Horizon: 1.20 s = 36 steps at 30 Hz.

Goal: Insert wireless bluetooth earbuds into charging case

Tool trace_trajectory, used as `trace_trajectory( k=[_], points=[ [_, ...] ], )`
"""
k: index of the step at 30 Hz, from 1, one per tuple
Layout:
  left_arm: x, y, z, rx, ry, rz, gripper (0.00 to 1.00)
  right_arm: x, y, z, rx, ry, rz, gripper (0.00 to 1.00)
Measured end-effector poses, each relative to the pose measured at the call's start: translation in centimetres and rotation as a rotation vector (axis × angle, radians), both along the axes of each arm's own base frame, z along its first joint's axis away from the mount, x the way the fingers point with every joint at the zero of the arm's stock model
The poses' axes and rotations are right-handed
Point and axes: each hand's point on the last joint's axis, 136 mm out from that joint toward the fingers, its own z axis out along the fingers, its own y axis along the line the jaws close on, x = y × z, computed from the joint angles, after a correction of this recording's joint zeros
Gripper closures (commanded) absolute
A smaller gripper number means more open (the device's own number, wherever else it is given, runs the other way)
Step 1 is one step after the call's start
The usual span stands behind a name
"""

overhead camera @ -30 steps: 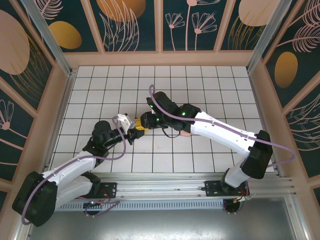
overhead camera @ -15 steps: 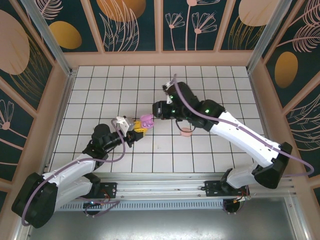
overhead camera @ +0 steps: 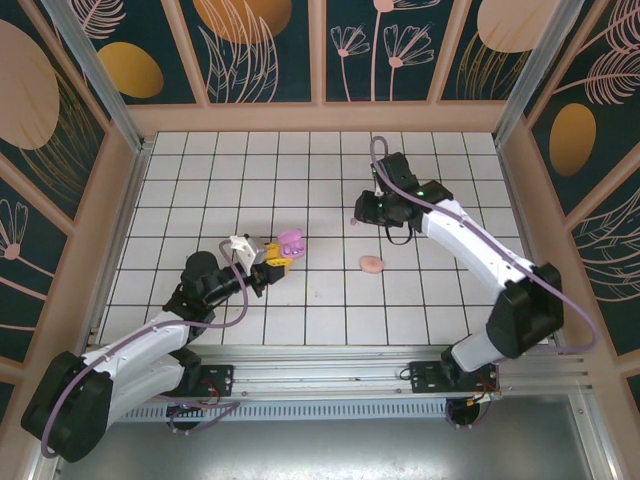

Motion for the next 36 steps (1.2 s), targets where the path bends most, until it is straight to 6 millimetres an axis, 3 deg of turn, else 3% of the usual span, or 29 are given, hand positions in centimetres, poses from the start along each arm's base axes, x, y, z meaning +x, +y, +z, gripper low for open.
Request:
trace_trajectory(
  k=[6, 15, 24, 36],
  points=[
    [0.0, 0.2, -0.3, 0.003, 0.002, 0.014, 1.00, 3.0, 0.8, -5.9, -0.110, 0.088, 0.045, 0.76],
    [-0.3, 0.8, -2.1, 0.025, 0.034, 0.037, 1.00, 7.0, 1.8, -10.4, -0.225, 0.109, 0.077, 0.76],
    [0.0, 0.7, -3.5, 0.050, 0.074, 0.040, 1.00, 8.1, 1.2, -13.3, -0.313, 0.137, 0.072, 0.75],
    [0.2, 0.6, -4.3, 0.062, 0.095, 0.039, 1.00, 8.8, 1.5, -14.3, -0.344, 0.140, 0.085, 0.75]
  ],
)
